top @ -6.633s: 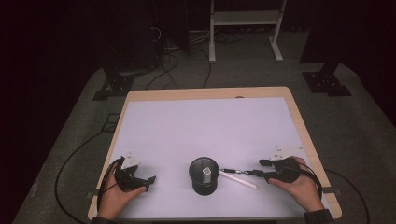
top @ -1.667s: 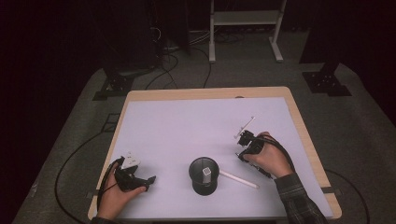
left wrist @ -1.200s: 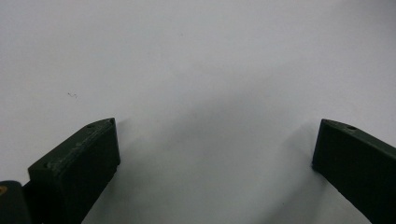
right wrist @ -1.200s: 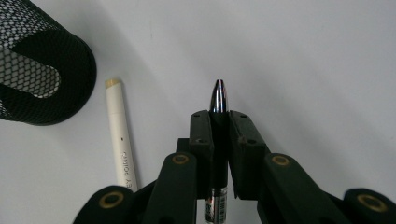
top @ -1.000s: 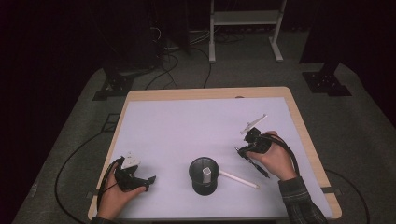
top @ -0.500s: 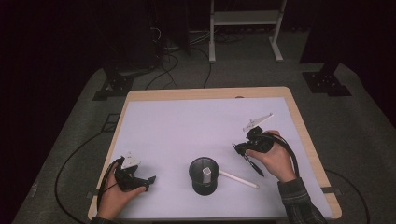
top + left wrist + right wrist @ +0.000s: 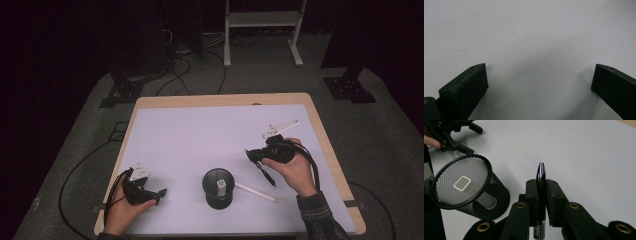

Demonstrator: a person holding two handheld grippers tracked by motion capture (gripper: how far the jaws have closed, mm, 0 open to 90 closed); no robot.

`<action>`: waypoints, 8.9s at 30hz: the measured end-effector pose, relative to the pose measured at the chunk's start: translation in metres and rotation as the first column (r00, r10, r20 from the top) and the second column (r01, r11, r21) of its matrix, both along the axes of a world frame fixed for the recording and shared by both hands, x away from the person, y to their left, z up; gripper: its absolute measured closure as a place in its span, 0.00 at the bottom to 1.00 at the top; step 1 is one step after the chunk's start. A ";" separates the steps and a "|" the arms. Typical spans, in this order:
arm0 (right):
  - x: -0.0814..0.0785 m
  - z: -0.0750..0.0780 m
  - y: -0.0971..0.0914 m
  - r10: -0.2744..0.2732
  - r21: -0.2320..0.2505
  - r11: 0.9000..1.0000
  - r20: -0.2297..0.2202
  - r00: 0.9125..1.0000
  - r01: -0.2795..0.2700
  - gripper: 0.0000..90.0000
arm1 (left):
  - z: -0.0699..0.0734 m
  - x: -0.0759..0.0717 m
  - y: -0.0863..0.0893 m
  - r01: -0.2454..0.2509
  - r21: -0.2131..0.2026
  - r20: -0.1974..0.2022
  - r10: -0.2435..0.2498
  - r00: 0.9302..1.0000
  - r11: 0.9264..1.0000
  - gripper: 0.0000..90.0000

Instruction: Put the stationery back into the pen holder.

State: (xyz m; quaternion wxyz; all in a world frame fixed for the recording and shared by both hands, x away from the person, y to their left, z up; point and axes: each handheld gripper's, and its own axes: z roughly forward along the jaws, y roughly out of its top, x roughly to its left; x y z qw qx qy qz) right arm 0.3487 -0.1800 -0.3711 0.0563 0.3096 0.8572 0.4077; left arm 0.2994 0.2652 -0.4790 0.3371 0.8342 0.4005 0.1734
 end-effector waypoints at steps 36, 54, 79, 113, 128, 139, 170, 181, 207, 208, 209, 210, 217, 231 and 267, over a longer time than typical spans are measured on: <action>-0.012 0.032 0.036 0.138 0.136 0.979 0.120 0.983 -0.154 0.89 | 0.000 0.000 0.000 0.003 0.005 -0.001 -0.003 1.000 1.000 0.00; -0.011 0.042 0.057 0.178 0.144 0.970 0.135 0.975 -0.197 0.89 | 0.000 0.000 0.000 0.001 0.001 -0.001 -0.001 1.000 1.000 0.00; -0.011 0.054 0.093 0.239 0.157 0.952 0.163 0.957 -0.264 0.89 | 0.000 0.000 0.000 0.003 0.004 -0.002 -0.003 1.000 1.000 0.00; -0.006 0.040 0.112 0.307 0.159 0.929 0.164 0.937 -0.333 0.88 | 0.000 0.000 0.000 0.002 0.001 -0.001 -0.002 1.000 1.000 0.00; -0.007 0.026 0.108 0.310 0.132 0.936 0.131 0.942 -0.327 0.88 | 0.000 0.000 0.000 0.001 0.000 -0.001 -0.001 1.000 1.000 0.00; -0.007 0.012 0.105 0.316 0.098 0.941 0.101 0.944 -0.325 0.88 | 0.000 0.000 0.000 0.001 0.001 0.000 -0.001 1.000 1.000 0.00; -0.010 -0.008 0.105 0.331 0.034 0.942 0.050 0.942 -0.333 0.85 | 0.000 0.000 0.000 0.001 0.000 0.000 -0.001 1.000 1.000 0.00; -0.012 -0.002 0.093 0.304 0.046 0.950 0.069 0.950 -0.308 0.83 | 0.000 0.000 0.000 0.002 0.002 0.000 -0.002 1.000 1.000 0.00; -0.020 0.003 0.032 0.193 0.045 0.979 0.091 0.977 -0.198 0.83 | 0.000 0.000 0.000 0.001 0.000 0.002 -0.001 1.000 1.000 0.00; -0.021 0.002 0.026 0.183 0.036 0.982 0.085 0.980 -0.186 0.83 | 0.000 0.000 0.000 0.001 0.000 0.002 -0.001 1.000 1.000 0.00; -0.021 0.002 0.026 0.183 0.036 0.982 0.085 0.980 -0.186 0.83 | 0.000 0.000 0.000 0.001 0.000 0.002 -0.001 1.000 1.000 0.00; -0.023 -0.001 0.020 0.172 0.034 0.984 0.076 0.982 -0.175 0.83 | 0.000 0.000 0.000 0.000 0.000 0.002 0.000 1.000 1.000 0.00; -0.027 -0.011 0.009 0.153 0.011 0.988 0.050 0.987 -0.154 0.83 | 0.000 0.000 0.000 0.000 -0.001 0.003 0.000 1.000 1.000 0.00; -0.025 -0.041 0.014 0.132 -0.094 0.987 -0.002 0.991 -0.131 0.82 | 0.000 0.000 0.000 0.000 0.000 0.003 0.000 1.000 1.000 0.00; -0.023 -0.084 0.045 0.130 -0.240 0.960 -0.086 0.988 -0.148 0.76 | 0.000 0.000 0.000 0.000 0.000 0.002 0.000 1.000 1.000 0.00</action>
